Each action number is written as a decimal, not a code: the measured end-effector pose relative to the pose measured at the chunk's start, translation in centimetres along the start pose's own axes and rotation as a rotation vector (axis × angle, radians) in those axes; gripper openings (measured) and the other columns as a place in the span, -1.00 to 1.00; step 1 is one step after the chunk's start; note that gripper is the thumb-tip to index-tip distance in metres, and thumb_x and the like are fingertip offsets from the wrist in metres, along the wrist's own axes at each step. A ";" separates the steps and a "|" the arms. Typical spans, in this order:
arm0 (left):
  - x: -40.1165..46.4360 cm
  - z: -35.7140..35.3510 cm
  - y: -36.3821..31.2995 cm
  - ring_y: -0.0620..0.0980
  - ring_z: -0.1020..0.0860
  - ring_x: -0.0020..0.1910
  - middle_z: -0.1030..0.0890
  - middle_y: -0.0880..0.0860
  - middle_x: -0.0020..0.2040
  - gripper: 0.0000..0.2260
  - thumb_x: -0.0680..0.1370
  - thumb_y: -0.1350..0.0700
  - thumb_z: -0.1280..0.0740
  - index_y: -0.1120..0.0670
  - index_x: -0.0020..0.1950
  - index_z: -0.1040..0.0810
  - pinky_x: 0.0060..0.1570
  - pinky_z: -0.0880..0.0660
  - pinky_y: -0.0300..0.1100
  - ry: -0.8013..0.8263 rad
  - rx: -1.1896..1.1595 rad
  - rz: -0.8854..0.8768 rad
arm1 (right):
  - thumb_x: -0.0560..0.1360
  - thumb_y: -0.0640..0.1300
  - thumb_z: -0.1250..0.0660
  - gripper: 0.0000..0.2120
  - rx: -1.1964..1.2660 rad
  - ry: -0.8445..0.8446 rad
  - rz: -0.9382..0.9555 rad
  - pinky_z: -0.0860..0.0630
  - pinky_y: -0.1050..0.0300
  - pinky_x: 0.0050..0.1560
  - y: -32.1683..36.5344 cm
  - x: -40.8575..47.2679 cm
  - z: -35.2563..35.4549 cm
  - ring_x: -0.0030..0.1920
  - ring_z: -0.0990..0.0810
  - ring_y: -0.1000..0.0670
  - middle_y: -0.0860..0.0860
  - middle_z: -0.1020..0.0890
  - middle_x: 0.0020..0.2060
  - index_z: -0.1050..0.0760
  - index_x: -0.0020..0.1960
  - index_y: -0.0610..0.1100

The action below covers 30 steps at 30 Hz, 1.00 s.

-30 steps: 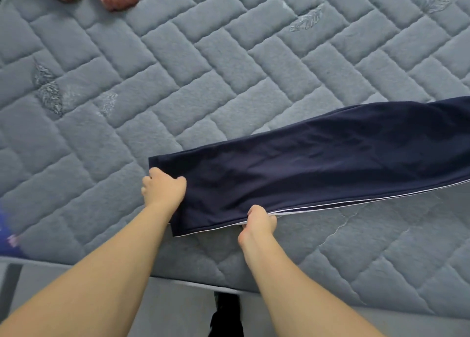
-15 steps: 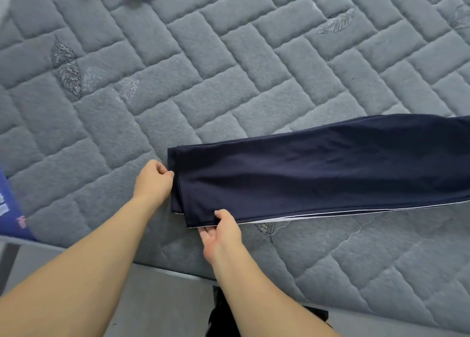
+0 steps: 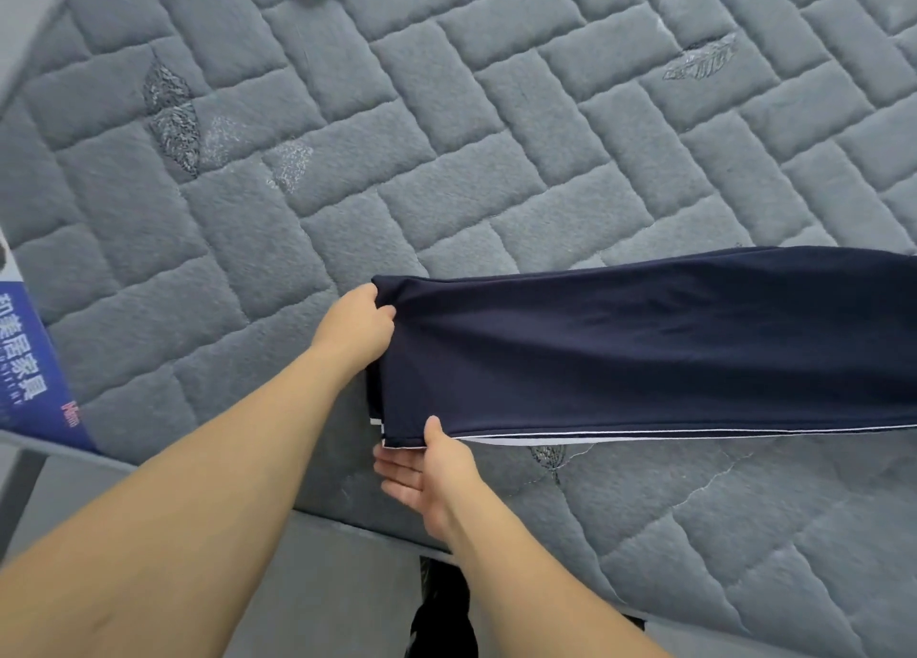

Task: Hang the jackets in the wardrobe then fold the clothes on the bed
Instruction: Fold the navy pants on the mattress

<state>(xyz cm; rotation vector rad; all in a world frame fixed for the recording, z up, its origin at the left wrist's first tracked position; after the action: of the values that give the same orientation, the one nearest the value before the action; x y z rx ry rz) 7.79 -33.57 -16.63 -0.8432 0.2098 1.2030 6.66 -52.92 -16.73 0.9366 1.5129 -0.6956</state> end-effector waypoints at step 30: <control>-2.5 1.8 -6.7 0.04 -0.48 -0.32 -0.54 0.11 -0.19 -0.87 0.55 0.20 -0.18 0.10 -0.03 -0.52 -0.49 -0.41 -0.26 0.098 -0.538 0.162 | 0.60 0.00 -0.26 -0.65 0.563 0.278 -0.057 -0.56 -0.11 -0.13 2.3 -3.7 0.2 -0.32 -0.63 -0.09 -0.14 -0.61 -0.34 -0.52 -0.16 -0.28</control>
<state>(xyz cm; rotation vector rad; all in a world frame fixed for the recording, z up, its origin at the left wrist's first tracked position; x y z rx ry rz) 12.22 -34.91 -10.87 -1.3761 0.0295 1.3955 8.82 -52.60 -12.90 1.4641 1.6191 -1.0998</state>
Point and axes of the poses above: each hand's wrist, its own x-axis towards the middle knuckle, its own z-axis out of the back of the hand, y = z × x, the point moved 4 cm from there along x, towards the middle knuckle
